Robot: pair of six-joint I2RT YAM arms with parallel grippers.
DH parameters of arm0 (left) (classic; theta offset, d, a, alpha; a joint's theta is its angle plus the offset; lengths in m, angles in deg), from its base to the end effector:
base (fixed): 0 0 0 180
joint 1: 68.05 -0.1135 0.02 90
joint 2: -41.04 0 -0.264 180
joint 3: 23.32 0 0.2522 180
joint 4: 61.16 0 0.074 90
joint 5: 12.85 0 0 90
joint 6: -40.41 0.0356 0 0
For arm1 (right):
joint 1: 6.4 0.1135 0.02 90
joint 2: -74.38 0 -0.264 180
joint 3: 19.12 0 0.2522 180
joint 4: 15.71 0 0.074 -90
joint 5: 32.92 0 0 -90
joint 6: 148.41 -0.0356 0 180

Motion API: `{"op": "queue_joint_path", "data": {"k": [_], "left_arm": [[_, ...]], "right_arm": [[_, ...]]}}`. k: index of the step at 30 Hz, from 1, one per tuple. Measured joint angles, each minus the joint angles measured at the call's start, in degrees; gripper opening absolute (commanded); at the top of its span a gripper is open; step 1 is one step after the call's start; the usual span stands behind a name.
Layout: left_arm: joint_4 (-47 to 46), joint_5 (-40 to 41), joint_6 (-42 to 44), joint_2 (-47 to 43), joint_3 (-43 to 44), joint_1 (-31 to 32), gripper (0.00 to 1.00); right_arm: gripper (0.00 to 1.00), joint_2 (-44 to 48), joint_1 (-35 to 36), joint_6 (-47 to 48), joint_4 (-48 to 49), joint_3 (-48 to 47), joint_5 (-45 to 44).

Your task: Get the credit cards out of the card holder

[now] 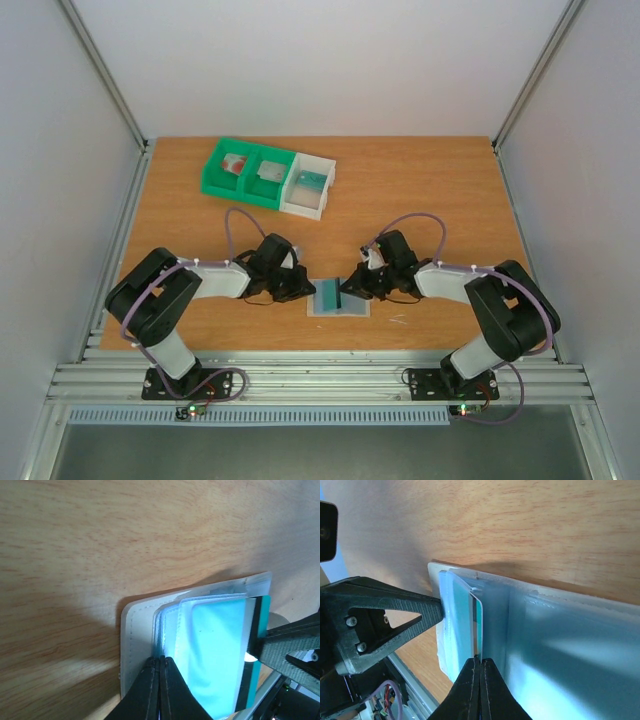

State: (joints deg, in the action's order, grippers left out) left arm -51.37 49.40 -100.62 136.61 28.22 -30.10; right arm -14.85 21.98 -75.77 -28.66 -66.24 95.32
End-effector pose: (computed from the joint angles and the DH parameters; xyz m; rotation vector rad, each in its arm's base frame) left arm 0.2179 -0.1909 0.1158 -0.0945 2.8088 -1.1349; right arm 0.2200 0.1439 0.1248 -0.5328 2.5646 1.1503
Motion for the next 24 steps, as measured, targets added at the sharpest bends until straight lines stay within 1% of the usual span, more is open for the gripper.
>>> {"op": "queue_joint_path", "data": {"k": [5,14,17,21,22,24], "left_arm": [[-2.1,-0.2,-0.3,-0.5,-1.3,0.0,0.01],[-2.3,-0.2,-0.8,-0.5,-1.5,0.1,0.02],[-2.3,-0.1,-0.9,-0.7,-1.5,0.1,0.1],[-1.6,0.2,-0.9,-1.9,-1.6,0.2,0.16],[-1.3,0.4,-0.6,-2.3,-1.6,0.2,0.19],[-0.7,0.7,-0.1,-3.4,-1.6,0.2,0.3]], "right_arm": [[0.01,3.0,-0.7,-0.2,-3.7,0.0,-1.0],[0.01,8.5,-1.1,0.7,-14.9,-2.5,-5.6],[0.01,10.3,-1.1,1.0,-18.7,-4.0,-7.5],[0.01,11.2,-1.2,0.9,-23.5,-6.2,-9.7],[0.01,11.2,-1.3,0.8,-24.6,-6.8,-10.1],[0.01,11.3,-1.8,0.3,-26.6,-7.7,-10.4]]}}
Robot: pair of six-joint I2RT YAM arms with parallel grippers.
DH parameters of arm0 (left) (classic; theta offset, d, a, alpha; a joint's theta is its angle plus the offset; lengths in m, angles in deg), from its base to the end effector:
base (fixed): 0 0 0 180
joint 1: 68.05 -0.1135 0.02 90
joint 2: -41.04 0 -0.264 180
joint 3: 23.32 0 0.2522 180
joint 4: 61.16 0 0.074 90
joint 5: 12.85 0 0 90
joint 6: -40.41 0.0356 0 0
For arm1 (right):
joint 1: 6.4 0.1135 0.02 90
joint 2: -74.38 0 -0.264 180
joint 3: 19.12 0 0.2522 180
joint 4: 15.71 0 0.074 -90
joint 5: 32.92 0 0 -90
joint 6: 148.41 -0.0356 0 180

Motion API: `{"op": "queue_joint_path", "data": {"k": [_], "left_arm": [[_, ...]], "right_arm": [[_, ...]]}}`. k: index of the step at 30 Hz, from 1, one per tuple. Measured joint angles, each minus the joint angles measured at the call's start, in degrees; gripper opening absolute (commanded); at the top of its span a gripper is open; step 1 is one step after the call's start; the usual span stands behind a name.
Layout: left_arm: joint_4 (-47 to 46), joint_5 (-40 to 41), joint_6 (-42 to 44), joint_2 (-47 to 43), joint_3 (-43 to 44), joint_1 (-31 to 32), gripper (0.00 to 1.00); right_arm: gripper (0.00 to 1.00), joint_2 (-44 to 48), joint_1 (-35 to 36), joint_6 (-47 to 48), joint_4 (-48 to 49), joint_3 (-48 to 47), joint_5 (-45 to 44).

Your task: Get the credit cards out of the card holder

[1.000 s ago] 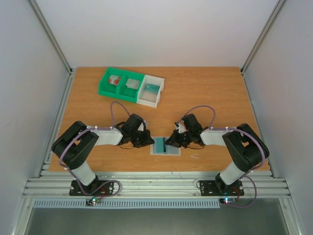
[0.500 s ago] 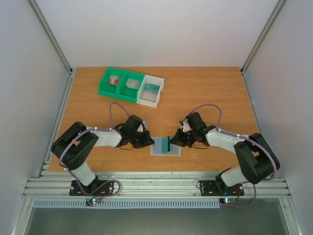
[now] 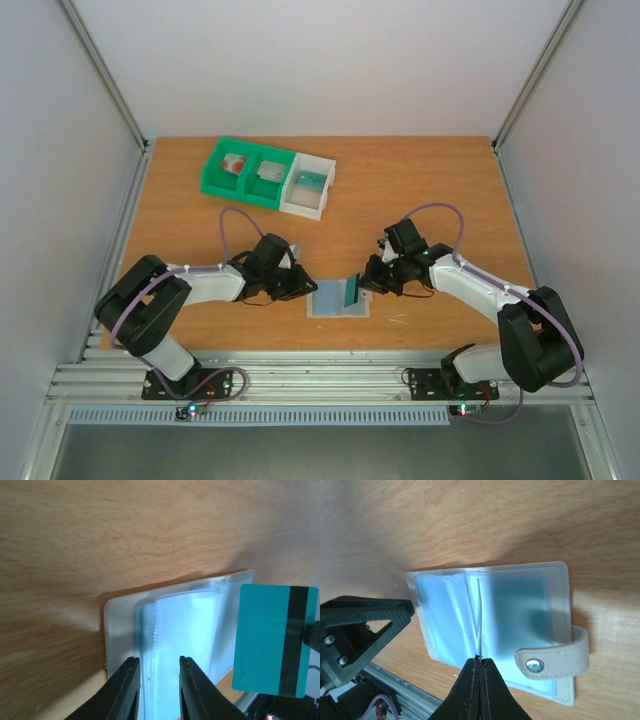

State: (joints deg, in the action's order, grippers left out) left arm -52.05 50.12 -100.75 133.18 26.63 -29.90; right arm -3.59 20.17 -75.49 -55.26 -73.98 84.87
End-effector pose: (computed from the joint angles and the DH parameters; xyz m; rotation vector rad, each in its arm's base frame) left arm 0.2124 -0.1874 0.1254 -0.0810 2.7620 -1.1504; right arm 0.2120 0.1246 0.1790 -0.3919 2.7234 0.8791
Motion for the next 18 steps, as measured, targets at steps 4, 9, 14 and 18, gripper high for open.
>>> {"op": "queue_joint_path", "data": {"k": [4,9,14,18], "left_arm": [[1.5,1.3,1.5,-3.5,0.0,0.1,0.34],[4.0,5.3,5.3,-10.6,0.7,0.2,0.33],[3.7,6.0,11.8,-15.5,0.7,0.2,0.33],[2.0,7.9,20.2,-20.8,-0.9,3.1,0.33]], "right_arm": [[0.01,1.2,-0.6,-2.1,-3.2,-1.4,0.0],[0.01,2.0,-1.2,-6.0,-4.6,-3.8,2.4],[0.01,2.0,-2.0,-9.4,-6.9,-8.1,4.6],[0.01,2.1,-2.2,-11.5,-11.1,-15.3,5.8]]}}
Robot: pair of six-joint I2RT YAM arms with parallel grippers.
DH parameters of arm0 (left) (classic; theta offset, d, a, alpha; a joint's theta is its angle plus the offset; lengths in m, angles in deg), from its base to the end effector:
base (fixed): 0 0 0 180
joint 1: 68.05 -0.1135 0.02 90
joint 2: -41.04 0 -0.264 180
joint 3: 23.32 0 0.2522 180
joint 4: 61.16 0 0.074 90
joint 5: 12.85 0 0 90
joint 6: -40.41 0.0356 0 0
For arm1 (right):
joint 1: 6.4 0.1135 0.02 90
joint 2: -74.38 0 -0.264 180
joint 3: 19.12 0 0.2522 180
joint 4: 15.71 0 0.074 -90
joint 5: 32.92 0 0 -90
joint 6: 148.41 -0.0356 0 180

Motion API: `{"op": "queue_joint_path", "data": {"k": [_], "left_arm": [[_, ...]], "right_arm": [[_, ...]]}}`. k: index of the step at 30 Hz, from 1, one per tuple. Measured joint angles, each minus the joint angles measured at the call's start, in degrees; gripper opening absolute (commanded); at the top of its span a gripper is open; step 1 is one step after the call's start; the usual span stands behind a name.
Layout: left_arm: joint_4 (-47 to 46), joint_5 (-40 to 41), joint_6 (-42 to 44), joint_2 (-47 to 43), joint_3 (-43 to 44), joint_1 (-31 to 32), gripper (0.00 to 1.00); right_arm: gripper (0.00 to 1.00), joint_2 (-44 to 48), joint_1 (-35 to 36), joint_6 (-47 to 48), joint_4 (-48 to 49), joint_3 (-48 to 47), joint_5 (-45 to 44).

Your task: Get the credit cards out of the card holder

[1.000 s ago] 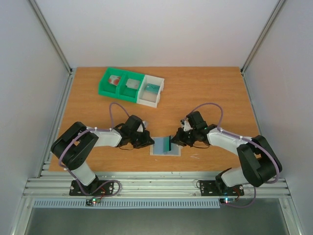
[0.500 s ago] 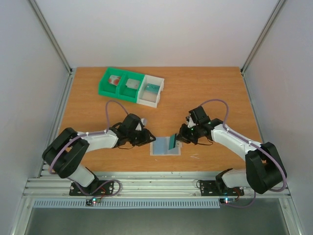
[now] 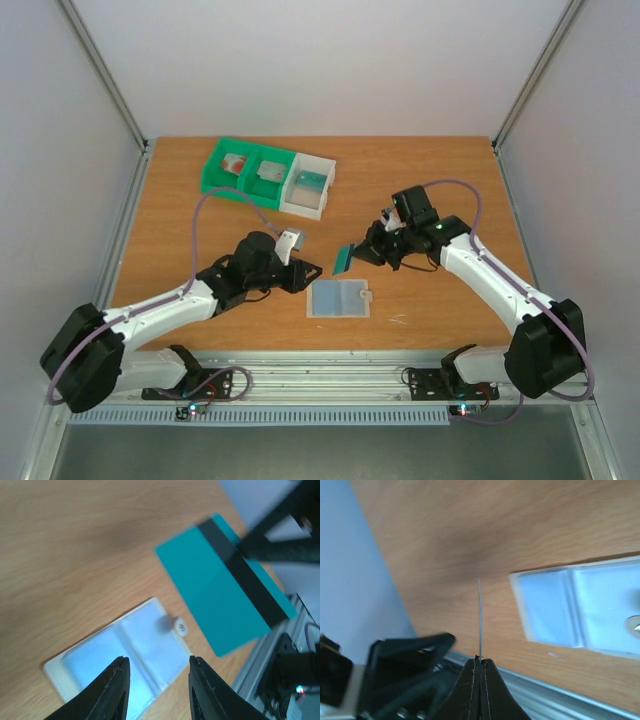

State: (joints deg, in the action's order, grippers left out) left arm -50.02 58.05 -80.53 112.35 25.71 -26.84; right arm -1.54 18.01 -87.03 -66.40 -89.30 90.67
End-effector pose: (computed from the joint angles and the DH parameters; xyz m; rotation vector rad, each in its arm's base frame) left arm 0.1869 -0.1791 0.2087 0.4159 2.2865 -1.0483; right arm 0.2323 0.1270 0.2580 -0.1450 2.6795 1.0816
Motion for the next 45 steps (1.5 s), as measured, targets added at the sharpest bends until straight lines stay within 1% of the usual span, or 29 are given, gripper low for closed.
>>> {"op": "queue_joint_path", "data": {"k": [3,5,11,17,28,32,37,39,42,45], "left_arm": [[-1.6,0.4,7.2,-3.3,-0.2,3.3,0.34],[-3.8,0.2,12.1,-5.0,-0.7,5.2,0.34],[-7.7,1.5,22.8,-7.5,-2.9,8.0,0.35],[-9.9,1.7,29.2,-7.5,-5.0,8.1,0.41],[-11.0,1.8,37.8,-7.2,-5.3,8.4,0.4],[-11.0,1.8,40.0,-6.3,-5.3,8.4,0.34],[-11.0,1.9,42.8,-6.0,-5.3,8.4,0.09],[-11.0,2.0,43.8,-6.0,-5.3,8.5,0.03],[-11.3,2.9,45.0,-6.3,-5.4,8.6,0.01],[-11.4,4.4,45.2,-6.7,-5.5,8.7,0.0]], "right_arm": [[0.01,-0.9,0.0,-1.4,-3.3,-5.5,2.0],[0.01,-1.8,0.0,-2.3,-4.6,-7.5,3.3],[0.01,-2.2,0.0,-5.4,-7.8,-8.0,4.7],[0.01,-1.0,-0.1,-7.6,-8.7,-7.3,5.1],[0.01,-0.7,-0.1,-10.0,-7.8,-5.1,7.3],[0.01,-0.3,-0.1,-11.4,-6.0,-3.5,8.4],[0.01,0.0,-0.1,-12.5,-4.8,-3.0,8.8],[0.01,0.2,-0.1,-12.8,-4.3,-3.0,8.8],[0.02,0.2,-0.2,-13.0,-4.2,-2.8,8.9],[0.11,0.2,-0.4,-13.0,-3.8,-2.4,9.4]]}}
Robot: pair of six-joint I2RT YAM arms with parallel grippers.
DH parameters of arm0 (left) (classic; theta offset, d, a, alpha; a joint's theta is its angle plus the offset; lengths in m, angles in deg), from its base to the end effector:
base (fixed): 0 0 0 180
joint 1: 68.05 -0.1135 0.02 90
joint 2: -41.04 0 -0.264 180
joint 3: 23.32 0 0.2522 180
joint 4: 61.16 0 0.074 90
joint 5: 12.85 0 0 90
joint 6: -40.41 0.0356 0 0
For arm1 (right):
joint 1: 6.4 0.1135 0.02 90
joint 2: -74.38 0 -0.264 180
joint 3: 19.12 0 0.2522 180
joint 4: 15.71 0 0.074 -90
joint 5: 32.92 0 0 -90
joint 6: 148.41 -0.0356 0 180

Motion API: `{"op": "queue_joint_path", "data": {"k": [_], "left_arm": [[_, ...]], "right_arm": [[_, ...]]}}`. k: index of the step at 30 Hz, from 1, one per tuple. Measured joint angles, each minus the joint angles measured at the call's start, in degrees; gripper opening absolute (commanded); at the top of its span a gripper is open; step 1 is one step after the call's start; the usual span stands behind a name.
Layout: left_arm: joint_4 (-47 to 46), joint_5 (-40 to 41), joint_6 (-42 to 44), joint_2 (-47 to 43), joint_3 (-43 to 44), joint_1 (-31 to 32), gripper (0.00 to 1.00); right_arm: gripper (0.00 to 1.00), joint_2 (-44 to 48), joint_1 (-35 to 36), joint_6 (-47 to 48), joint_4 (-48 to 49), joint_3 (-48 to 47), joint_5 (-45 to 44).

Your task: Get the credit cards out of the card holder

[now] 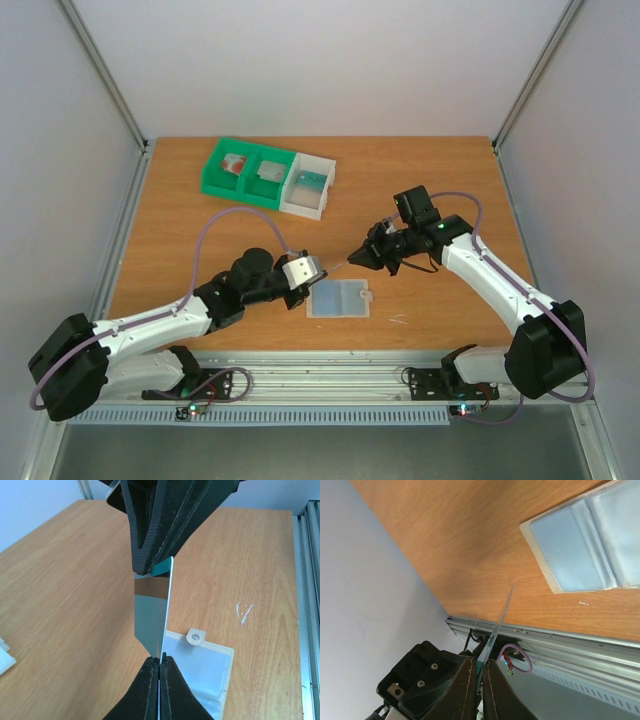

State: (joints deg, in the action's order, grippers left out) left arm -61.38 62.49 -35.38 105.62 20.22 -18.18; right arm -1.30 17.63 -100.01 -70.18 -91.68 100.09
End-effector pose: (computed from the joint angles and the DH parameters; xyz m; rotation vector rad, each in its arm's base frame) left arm 0.1500 -0.1919 0.2229 1.1940 1.5783 -0.6576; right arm 0.2277 0.1281 0.2711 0.1091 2.7746 1.3480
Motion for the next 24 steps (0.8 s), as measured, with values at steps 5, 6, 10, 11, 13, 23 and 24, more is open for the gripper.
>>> {"op": "queue_joint_path", "data": {"k": [5,6,10,11,13,23,24], "left_arm": [[0.8,1.9,-0.1,-0.4,0.0,0.0,0.0],[1.4,2.4,-0.2,-0.4,0.1,0.0,0.0],[3.7,3.5,-1.2,-0.5,1.0,-0.2,0.01],[4.2,3.5,-1.7,-0.5,1.4,-0.5,0.0],[5.6,3.0,-3.5,-0.5,2.8,-1.7,0.0],[11.9,-3.1,-18.4,2.6,13.6,-13.4,0.0],[12.0,-3.7,-20.0,3.4,14.5,-14.4,0.0]], "right_arm": [[0.35,0.2,0.0,2.6,0.7,0.0,0.6],[0.41,0.4,0.0,3.8,0.8,0.0,0.6],[0.56,3.2,0.0,8.1,0.5,0.0,-0.2],[0.59,4.1,0.0,9.2,0.4,0.0,-0.5],[0.7,5.8,0.0,11.6,0.5,0.2,-0.8],[0.98,15.0,0.0,21.2,4.2,7.1,-0.7],[0.98,15.1,0.0,21.7,4.2,7.1,-0.9]]}}
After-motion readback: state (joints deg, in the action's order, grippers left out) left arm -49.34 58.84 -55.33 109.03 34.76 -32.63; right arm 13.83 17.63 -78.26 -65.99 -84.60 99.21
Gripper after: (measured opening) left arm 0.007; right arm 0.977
